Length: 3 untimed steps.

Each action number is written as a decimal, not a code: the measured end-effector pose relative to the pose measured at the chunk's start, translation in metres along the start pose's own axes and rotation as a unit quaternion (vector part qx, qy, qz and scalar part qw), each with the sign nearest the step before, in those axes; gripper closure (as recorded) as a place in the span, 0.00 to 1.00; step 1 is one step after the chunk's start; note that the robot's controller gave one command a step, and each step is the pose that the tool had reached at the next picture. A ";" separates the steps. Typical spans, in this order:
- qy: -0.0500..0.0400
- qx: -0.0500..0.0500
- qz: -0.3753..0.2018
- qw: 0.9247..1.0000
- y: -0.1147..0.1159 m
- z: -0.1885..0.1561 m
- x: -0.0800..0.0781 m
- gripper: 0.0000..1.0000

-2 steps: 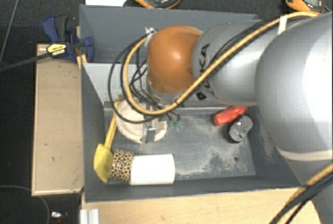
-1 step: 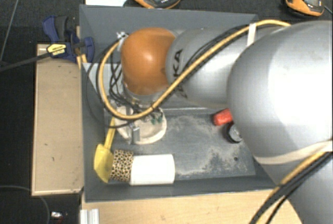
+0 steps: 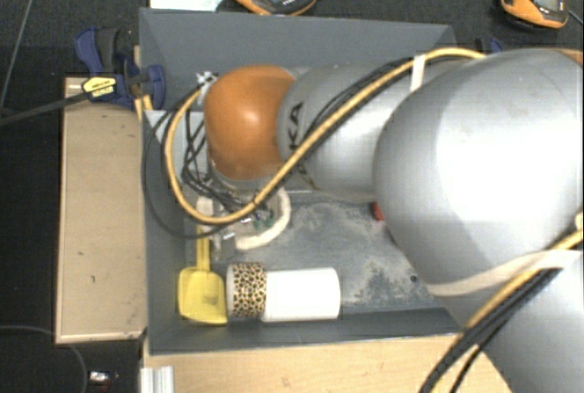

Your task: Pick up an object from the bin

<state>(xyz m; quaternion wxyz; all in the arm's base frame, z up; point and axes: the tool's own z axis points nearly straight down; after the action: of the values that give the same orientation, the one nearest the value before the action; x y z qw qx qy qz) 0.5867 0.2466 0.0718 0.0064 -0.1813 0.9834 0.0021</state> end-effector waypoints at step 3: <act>0.000 -0.001 -0.302 0.953 0.008 -0.008 0.003 1.00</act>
Offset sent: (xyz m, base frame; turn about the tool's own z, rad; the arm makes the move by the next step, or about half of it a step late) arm 0.0000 0.0000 0.0000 0.0000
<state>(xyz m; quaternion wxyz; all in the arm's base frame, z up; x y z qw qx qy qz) 0.5811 0.2534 0.0796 0.0067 -0.4699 0.8827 0.0008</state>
